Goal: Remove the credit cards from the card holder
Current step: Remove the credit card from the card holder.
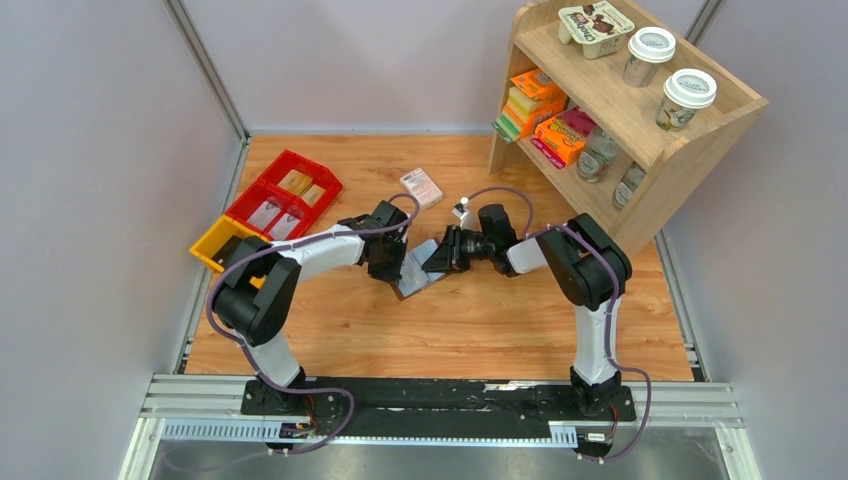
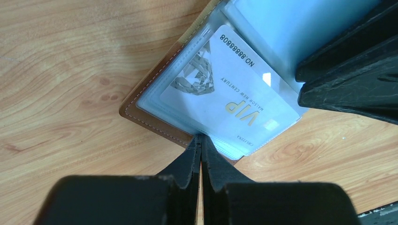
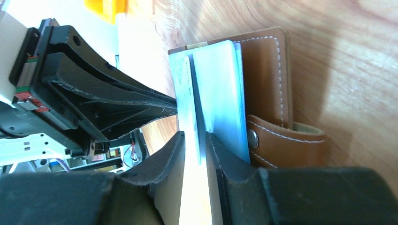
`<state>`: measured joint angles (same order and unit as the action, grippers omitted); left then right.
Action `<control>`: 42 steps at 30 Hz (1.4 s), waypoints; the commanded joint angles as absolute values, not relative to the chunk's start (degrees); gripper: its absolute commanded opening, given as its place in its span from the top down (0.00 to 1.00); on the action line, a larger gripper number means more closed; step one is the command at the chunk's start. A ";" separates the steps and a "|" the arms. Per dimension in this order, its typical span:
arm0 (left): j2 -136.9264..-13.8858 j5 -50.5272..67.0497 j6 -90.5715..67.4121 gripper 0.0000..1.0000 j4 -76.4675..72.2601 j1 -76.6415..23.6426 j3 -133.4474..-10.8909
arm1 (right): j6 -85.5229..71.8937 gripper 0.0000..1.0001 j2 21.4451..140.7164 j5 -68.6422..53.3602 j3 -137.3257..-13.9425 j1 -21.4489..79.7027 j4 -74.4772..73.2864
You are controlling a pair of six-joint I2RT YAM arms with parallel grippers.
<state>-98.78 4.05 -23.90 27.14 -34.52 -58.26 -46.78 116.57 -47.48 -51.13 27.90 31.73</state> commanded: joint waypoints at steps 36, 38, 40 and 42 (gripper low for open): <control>-99.06 4.40 -20.57 0.96 27.25 -36.74 -53.88 | -41.57 1.00 111.10 -42.72 -51.25 28.74 25.39; -98.70 4.22 -20.22 0.96 27.25 -37.26 -53.79 | -41.92 1.00 109.96 -41.23 -49.49 28.83 25.93; -98.44 3.96 -19.87 0.96 27.33 -37.44 -53.88 | -42.10 1.00 109.08 -39.47 -48.61 28.74 25.93; -98.00 3.60 -19.60 0.96 27.33 -37.44 -53.61 | -42.27 1.00 108.46 -38.33 -47.99 28.48 25.67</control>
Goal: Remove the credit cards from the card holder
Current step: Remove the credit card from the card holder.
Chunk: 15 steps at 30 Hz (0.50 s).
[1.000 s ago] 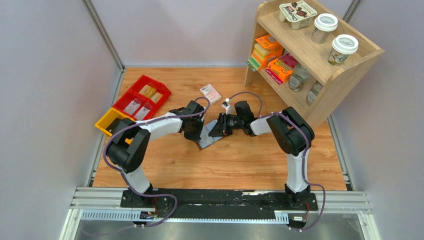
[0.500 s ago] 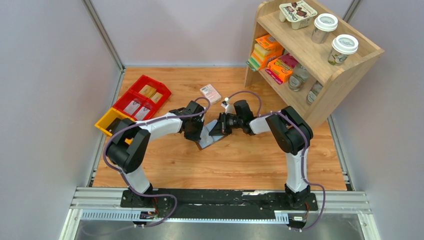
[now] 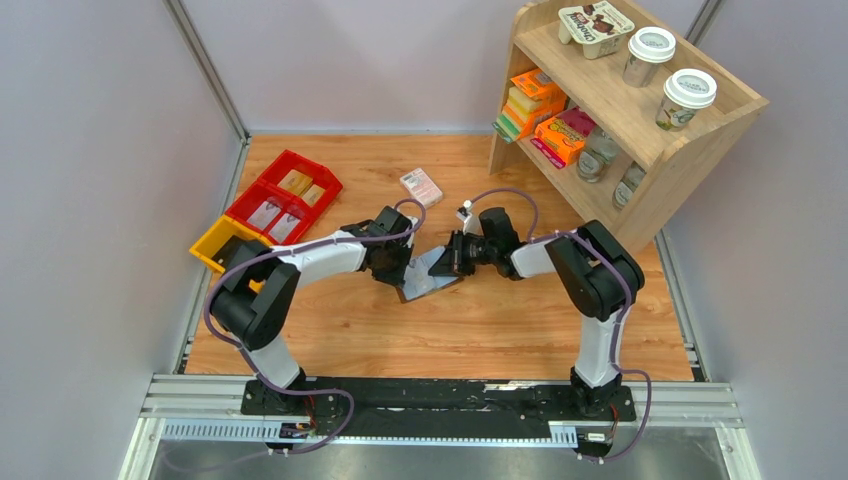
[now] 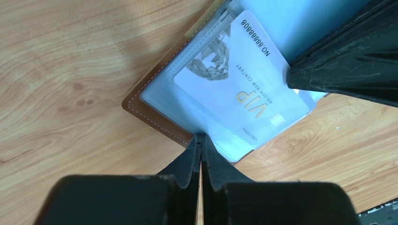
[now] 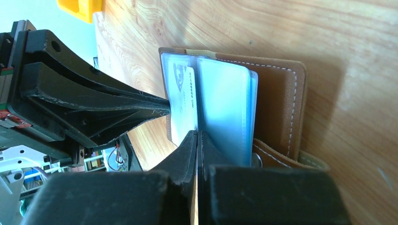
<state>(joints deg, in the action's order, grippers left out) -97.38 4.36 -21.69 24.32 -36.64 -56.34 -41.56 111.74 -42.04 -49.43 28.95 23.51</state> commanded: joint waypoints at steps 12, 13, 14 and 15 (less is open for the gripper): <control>-91.85 2.28 -22.49 0.76 24.36 -37.44 -52.38 | -44.47 1.00 107.75 -36.04 -46.14 28.21 26.19; -90.37 2.63 -23.89 0.75 23.74 -37.44 -52.38 | -44.82 1.00 107.93 -35.95 -45.88 28.39 26.71; -89.83 2.90 -24.60 0.75 22.60 -37.35 -52.56 | -45.26 1.00 108.02 -35.69 -45.53 28.56 27.15; -88.78 2.99 -26.09 0.73 22.07 -37.44 -52.65 | -45.79 1.00 108.10 -35.51 -45.27 28.56 27.68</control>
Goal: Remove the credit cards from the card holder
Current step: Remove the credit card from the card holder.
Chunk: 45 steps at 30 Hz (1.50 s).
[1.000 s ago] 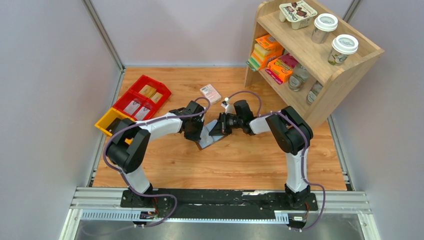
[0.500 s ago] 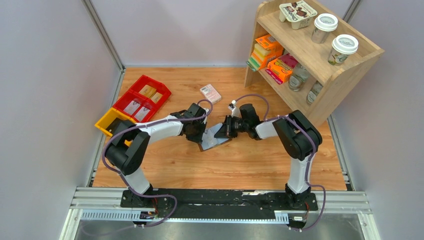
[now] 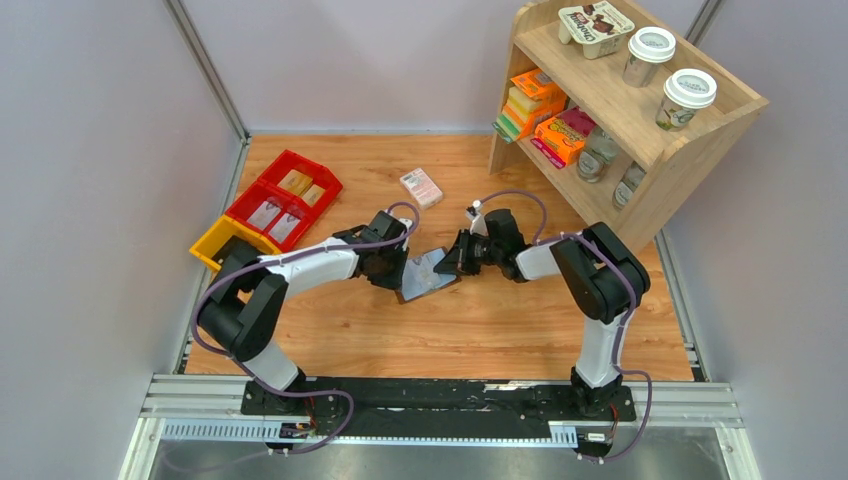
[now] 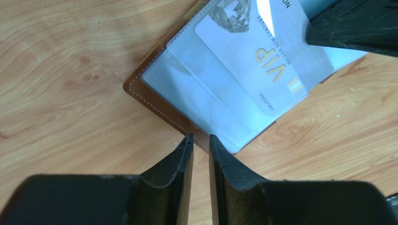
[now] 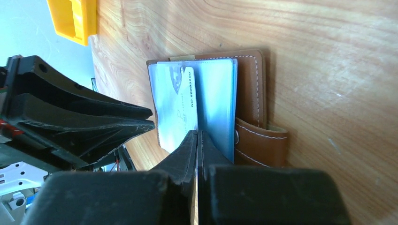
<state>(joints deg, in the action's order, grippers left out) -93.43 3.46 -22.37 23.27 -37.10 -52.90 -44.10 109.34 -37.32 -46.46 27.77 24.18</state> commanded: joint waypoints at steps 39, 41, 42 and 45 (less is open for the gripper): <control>-100.90 4.31 -28.65 0.91 19.07 -37.53 -54.41 | -37.97 1.00 112.33 -41.92 -53.44 28.92 21.97; -100.29 4.13 -29.18 0.91 18.90 -37.53 -54.06 | -38.06 1.00 111.10 -41.40 -52.30 27.95 21.97; -100.11 4.04 -29.27 0.91 18.72 -37.53 -53.88 | -38.14 1.00 110.48 -40.96 -51.51 27.51 21.97; -98.18 3.43 -29.97 0.90 18.11 -37.53 -53.35 | -39.02 1.00 106.89 -39.55 -48.96 25.32 22.41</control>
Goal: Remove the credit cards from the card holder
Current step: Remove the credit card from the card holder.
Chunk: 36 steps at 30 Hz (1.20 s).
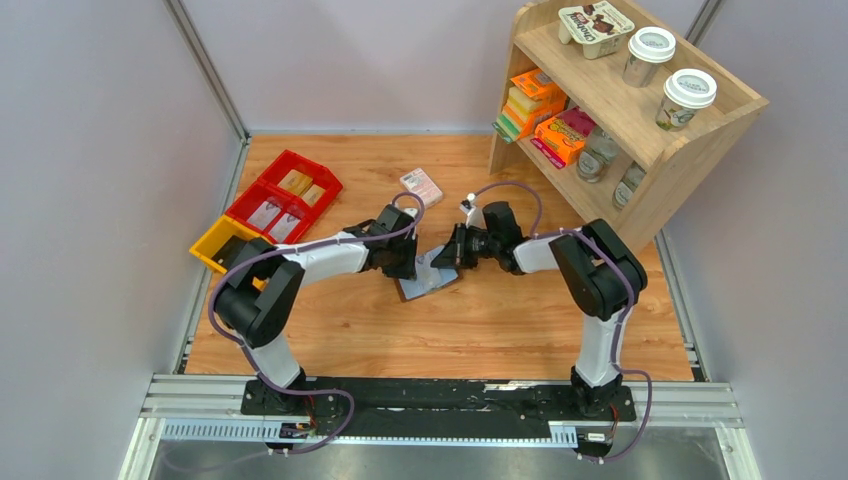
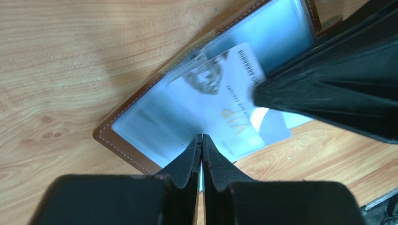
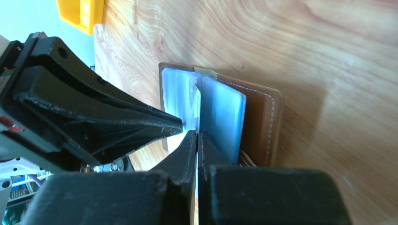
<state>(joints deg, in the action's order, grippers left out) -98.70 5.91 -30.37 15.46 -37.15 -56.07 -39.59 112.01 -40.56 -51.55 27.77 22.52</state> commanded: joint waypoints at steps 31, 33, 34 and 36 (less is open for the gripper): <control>-56.25 -6.77 -67.21 0.15 -28.64 -37.09 -31.47 | -64.33 1.00 74.71 -6.16 -40.52 33.66 41.82; -57.47 -6.33 -70.29 0.17 -32.94 -37.09 -29.98 | -65.56 1.00 75.23 -5.80 -40.95 34.27 43.58; -58.00 -6.07 -71.10 0.19 -36.18 -37.09 -29.19 | -65.74 1.00 75.67 -5.97 -41.22 34.54 44.38; -59.50 -4.93 -73.03 0.22 -39.53 -37.09 -28.66 | -66.18 1.00 76.46 -6.41 -42.01 35.15 44.82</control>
<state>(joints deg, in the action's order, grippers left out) -57.56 -5.45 -65.10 -24.73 -37.23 -29.74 -63.57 75.77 -9.19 -39.81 34.11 38.48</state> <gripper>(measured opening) 0.808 0.006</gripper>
